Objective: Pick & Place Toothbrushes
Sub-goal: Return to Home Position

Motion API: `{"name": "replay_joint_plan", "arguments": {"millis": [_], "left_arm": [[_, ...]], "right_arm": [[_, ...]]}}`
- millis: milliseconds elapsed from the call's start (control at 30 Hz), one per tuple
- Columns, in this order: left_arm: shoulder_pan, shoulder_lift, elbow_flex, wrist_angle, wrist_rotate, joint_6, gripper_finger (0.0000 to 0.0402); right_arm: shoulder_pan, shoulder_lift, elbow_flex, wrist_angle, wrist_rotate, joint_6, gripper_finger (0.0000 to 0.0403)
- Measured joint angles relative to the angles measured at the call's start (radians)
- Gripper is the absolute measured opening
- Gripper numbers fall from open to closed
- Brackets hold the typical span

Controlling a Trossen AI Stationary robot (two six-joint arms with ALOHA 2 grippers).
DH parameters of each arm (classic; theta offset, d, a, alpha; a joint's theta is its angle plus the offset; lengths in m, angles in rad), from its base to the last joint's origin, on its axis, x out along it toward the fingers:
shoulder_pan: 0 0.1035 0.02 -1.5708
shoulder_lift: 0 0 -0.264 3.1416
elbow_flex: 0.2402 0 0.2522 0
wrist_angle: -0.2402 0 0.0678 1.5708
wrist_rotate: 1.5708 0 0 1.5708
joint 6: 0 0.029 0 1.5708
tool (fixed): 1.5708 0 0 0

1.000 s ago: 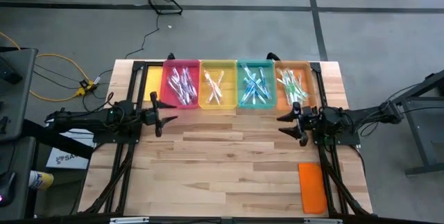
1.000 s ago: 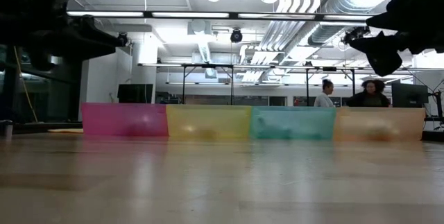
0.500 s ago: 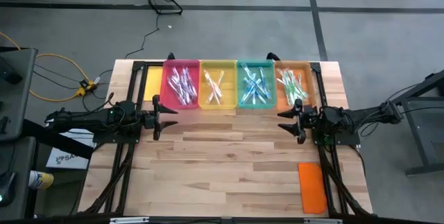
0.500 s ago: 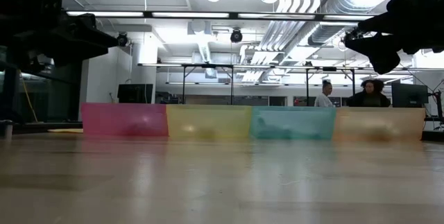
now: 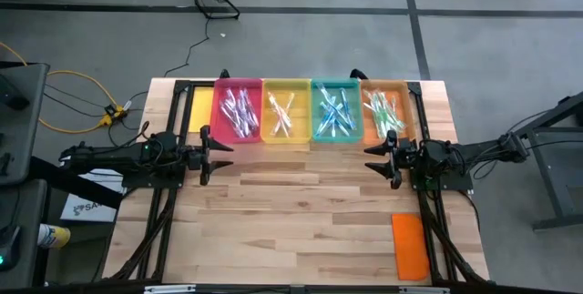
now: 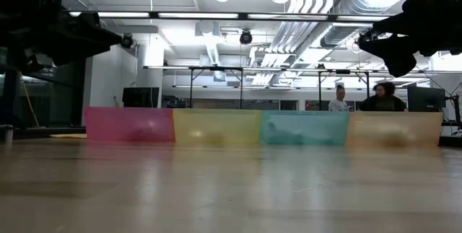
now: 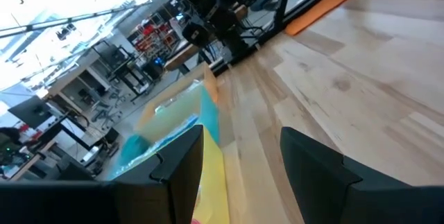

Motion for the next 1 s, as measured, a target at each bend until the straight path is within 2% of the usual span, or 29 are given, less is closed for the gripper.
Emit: {"name": "replay_joint_plan", "arguments": {"millis": [1000], "left_arm": [[0.000,0.000,0.000,-0.014,-0.005,0.002,0.0187]], "right_arm": [[0.000,0.000,0.000,0.000,-0.001,0.000,0.0229]]}}
